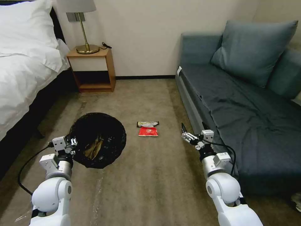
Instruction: Pick up the trash bin, then pick up the garbage on the floor and place it into the trash bin.
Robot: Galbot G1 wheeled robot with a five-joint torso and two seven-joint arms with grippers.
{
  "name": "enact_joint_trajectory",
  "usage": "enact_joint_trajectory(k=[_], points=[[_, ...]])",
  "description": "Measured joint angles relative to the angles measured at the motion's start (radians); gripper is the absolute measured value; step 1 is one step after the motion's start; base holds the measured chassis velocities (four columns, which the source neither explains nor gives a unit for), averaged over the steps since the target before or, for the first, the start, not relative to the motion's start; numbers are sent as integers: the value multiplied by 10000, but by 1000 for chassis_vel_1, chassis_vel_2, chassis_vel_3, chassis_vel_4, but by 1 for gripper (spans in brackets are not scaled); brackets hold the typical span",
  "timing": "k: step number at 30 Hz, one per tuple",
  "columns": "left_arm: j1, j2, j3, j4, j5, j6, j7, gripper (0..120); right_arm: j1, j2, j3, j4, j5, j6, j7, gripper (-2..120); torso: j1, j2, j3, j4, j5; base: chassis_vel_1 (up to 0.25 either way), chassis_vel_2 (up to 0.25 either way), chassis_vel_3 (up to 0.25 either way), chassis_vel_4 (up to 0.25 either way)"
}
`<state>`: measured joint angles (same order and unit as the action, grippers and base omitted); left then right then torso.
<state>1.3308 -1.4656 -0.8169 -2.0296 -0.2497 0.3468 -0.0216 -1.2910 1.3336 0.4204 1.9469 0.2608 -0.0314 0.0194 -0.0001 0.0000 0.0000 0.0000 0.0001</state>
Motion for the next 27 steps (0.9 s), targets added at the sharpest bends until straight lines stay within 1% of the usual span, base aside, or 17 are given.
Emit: enact_joint_trajectory(k=[10,27], points=[[10,-23,-28,-47,26,19,4,4,-6,-46,12,38,3,-18,-6,100,0,-1,0,0,-2,0,0,0,0],[-3,-49,-60,-30,15,-20,28,4,-159,-76,84,19,-90,-35,10,100,1,-1,0,0,-1,-32,42,37,-37]])
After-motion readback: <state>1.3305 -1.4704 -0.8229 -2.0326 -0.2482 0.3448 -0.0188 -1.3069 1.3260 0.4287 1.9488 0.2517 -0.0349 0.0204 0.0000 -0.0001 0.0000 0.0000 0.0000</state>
